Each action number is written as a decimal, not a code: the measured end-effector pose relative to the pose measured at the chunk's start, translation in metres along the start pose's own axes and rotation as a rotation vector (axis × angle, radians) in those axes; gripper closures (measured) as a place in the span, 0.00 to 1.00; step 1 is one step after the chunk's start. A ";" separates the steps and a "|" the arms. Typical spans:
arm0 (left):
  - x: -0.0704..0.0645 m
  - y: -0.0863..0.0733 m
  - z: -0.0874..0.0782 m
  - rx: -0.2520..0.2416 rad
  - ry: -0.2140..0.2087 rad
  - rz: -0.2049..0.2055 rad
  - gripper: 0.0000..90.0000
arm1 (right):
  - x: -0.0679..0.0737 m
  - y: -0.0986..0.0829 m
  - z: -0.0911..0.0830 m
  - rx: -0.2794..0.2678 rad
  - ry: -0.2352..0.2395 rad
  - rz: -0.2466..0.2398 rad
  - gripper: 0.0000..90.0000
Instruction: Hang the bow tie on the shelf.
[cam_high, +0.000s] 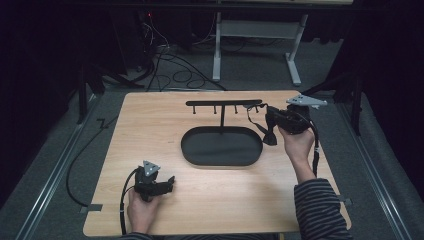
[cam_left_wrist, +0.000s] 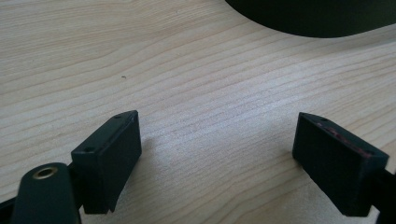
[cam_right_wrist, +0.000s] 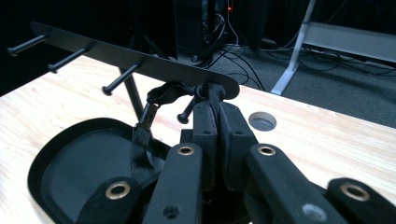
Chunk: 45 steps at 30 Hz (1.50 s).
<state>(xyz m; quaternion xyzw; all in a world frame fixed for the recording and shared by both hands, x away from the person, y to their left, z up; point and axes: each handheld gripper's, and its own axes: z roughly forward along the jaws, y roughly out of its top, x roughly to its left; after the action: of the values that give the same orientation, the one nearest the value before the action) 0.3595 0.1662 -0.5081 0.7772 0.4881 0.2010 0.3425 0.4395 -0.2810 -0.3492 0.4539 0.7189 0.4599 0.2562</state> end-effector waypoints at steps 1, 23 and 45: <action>0.000 0.000 0.000 0.000 0.000 -0.001 0.18 | -0.002 -0.001 0.003 0.004 -0.005 0.008 0.97; 0.000 0.000 0.000 0.000 0.000 0.000 0.18 | -0.002 -0.007 0.023 0.066 -0.012 0.013 0.96; 0.000 0.000 0.000 0.000 0.000 0.000 0.18 | -0.006 -0.018 0.033 0.125 0.013 0.052 0.84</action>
<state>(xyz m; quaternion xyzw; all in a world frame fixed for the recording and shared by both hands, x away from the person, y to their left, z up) 0.3594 0.1663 -0.5081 0.7773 0.4881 0.2009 0.3424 0.4607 -0.2749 -0.3805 0.4845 0.7358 0.4236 0.2110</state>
